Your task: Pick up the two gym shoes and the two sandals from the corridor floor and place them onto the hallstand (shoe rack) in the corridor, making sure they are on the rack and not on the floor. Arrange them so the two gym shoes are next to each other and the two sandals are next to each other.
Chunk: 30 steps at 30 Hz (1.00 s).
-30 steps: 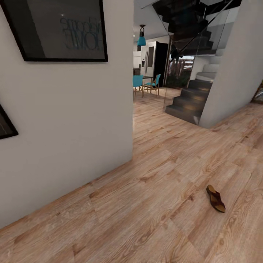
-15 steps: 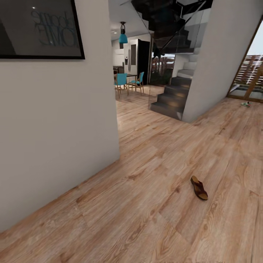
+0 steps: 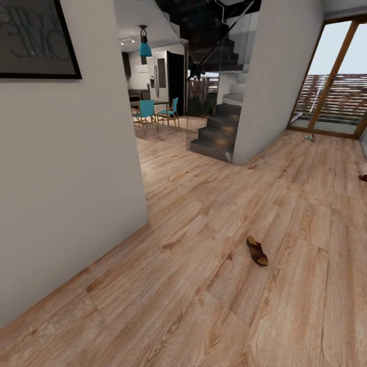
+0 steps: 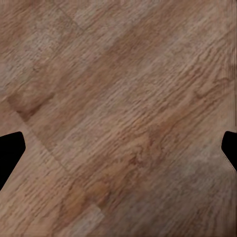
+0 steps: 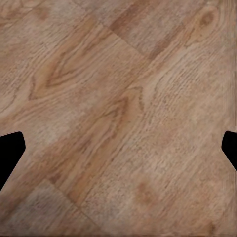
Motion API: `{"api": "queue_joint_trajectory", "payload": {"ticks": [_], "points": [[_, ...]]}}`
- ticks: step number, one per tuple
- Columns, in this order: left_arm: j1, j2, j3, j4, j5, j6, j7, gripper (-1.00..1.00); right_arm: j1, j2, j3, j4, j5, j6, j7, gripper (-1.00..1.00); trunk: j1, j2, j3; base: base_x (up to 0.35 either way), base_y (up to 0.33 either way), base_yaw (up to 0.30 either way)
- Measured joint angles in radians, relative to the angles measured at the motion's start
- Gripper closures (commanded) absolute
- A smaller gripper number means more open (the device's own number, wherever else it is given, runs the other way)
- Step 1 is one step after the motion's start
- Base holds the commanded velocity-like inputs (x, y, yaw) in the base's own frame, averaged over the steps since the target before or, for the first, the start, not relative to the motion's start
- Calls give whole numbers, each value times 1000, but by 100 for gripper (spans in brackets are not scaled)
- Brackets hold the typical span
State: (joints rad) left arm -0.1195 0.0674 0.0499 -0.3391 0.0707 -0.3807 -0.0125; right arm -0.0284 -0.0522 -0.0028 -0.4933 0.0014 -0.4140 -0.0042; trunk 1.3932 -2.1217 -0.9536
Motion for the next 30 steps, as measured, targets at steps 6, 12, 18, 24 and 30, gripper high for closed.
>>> {"api": "queue_joint_trajectory", "payload": {"ticks": [6, 12, 18, 24, 30], "points": [[0, 0, 0, 0, -1, -1, 0, -100, 0, 0, 0, 0, 0, 0, 0, -100, 0, 0, -5, 0, 0, -270], [0, 0, 0, 0, -1, 0, 0, -100, 0, 0, 1, 0, 0, 0, 0, -100, 0, 0, -10, 0, 0, -270], [0, 0, 0, 0, 0, 0, 0, -100, 0, 1, 1, -1, 0, 0, 0, -100, 0, 0, -15, 0, 0, -270], [0, 0, 0, 0, 0, -1, 0, -100, 0, 1, 1, -1, 0, 0, 0, -100, 0, 0, -21, 0, 0, -270], [0, 0, 0, 0, 0, -1, 0, -100, 0, 2, 1, -1, 0, 0, 0, -100, 0, 0, -26, 0, 0, -270]]}}
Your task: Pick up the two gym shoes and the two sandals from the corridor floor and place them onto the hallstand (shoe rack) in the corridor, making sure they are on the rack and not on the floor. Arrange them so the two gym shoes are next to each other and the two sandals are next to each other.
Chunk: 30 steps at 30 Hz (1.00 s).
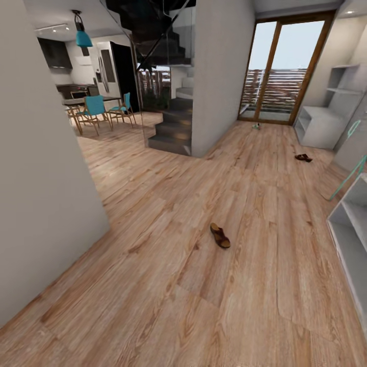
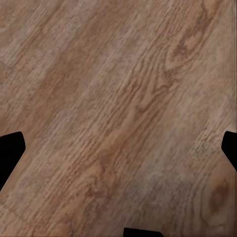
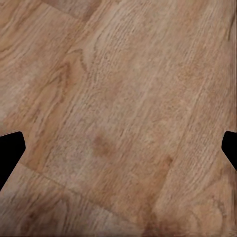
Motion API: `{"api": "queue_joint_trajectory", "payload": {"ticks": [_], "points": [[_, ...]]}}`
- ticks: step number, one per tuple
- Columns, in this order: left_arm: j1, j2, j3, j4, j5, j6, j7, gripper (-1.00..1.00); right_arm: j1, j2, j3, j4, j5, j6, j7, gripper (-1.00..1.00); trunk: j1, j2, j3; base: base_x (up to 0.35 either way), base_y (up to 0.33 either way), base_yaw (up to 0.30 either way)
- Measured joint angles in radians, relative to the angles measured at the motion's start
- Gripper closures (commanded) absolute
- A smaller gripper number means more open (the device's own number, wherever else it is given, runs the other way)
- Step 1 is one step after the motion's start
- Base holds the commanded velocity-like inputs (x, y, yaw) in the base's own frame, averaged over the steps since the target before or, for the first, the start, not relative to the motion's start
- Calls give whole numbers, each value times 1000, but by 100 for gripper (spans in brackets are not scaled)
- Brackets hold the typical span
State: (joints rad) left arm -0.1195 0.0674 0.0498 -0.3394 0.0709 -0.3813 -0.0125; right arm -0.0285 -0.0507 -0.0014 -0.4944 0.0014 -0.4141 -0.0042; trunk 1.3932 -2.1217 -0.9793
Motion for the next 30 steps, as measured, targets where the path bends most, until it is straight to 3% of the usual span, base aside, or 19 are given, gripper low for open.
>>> {"api": "queue_joint_trajectory", "payload": {"ticks": [19, 30], "points": [[0, 0, 0, 1, 0, 1, 0, -100, 0, 4, 1, -2, 0, 0, 0, -100, 0, 0, -16, 3, 1, -264], [0, -1, 0, 1, 0, 1, 0, -100, 0, 6, 5, 1, 2, 1, 6, -100, 0, 0, -19, 206, 163, -41]]}}
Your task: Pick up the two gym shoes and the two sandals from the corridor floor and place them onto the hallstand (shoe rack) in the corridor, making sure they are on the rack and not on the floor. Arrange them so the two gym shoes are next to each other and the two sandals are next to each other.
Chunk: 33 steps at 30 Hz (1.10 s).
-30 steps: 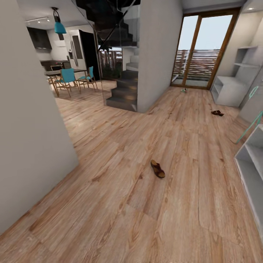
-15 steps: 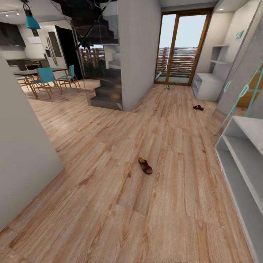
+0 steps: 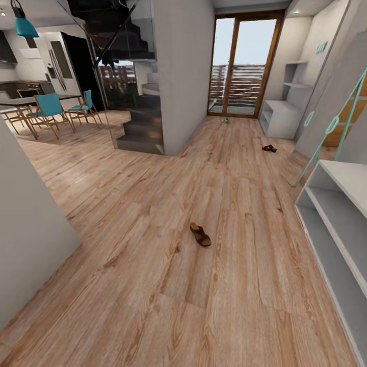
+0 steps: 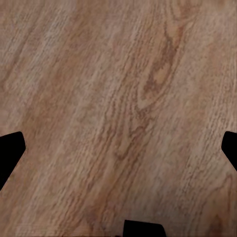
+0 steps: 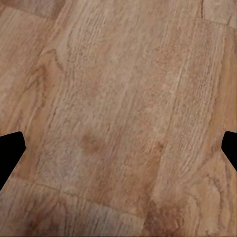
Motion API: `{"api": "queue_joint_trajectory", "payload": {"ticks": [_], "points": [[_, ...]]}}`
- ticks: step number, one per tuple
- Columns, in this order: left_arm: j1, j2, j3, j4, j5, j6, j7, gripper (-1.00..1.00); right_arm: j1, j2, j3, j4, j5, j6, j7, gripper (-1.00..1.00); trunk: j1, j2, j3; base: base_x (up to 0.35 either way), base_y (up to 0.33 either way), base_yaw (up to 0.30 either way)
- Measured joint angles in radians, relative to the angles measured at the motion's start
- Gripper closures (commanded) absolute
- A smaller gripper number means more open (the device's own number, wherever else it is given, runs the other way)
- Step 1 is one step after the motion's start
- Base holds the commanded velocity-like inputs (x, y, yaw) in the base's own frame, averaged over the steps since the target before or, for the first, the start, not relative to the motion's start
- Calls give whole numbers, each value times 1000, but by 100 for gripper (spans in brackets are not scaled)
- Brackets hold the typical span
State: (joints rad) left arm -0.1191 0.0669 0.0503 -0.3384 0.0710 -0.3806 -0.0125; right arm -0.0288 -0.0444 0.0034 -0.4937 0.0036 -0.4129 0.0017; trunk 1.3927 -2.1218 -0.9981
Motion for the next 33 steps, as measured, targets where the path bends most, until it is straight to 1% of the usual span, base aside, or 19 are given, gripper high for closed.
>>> {"api": "queue_joint_trajectory", "payload": {"ticks": [28, 33], "points": [[0, -2, -2, 0, -8, 0, 0, -100, 0, 0, 0, -1, 2, 0, 0, -100, 0, 0, 0, 252, 223, -1], [0, -2, -1, 0, -8, 0, 0, -100, 0, 0, -1, -2, 1, 0, 0, -100, 0, 0, 0, 282, 96, 0]]}}
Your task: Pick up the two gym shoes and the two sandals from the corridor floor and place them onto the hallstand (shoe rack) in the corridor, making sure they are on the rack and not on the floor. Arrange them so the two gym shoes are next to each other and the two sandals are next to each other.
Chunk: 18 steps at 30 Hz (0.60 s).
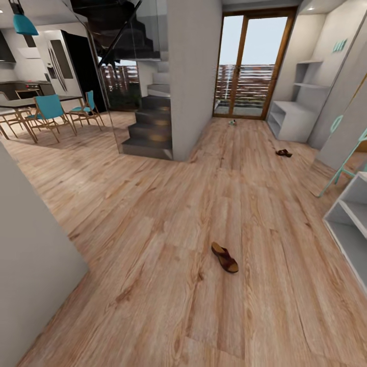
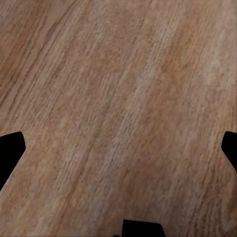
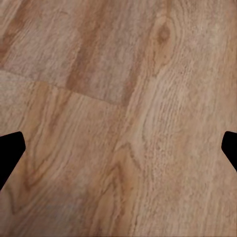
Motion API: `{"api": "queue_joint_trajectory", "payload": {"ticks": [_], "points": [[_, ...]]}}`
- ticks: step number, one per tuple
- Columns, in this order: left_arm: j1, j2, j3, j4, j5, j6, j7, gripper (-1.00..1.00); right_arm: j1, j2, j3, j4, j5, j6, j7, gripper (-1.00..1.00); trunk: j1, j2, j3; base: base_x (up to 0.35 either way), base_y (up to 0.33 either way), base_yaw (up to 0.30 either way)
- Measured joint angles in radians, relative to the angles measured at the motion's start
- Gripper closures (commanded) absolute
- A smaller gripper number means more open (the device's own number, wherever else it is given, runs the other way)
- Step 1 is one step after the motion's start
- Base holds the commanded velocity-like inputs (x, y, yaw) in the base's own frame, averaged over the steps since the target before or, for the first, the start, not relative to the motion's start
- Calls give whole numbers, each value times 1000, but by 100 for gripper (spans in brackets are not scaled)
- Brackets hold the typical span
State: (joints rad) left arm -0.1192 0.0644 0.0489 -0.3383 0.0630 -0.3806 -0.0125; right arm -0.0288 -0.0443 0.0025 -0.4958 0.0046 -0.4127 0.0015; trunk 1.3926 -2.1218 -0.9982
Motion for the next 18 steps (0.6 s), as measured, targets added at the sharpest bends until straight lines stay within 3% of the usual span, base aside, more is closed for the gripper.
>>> {"api": "queue_joint_trajectory", "payload": {"ticks": [5, 18], "points": [[0, 3, 1, -1, 6, 0, 0, -100, 0, 0, -1, 0, 0, 0, 0, -100, 0, 0, 0, 273, 4, 0], [0, 3, 1, -2, 7, 0, 0, -100, 0, 0, -1, 0, 0, 0, -3, -100, 0, 0, 0, 283, 176, 0]]}}
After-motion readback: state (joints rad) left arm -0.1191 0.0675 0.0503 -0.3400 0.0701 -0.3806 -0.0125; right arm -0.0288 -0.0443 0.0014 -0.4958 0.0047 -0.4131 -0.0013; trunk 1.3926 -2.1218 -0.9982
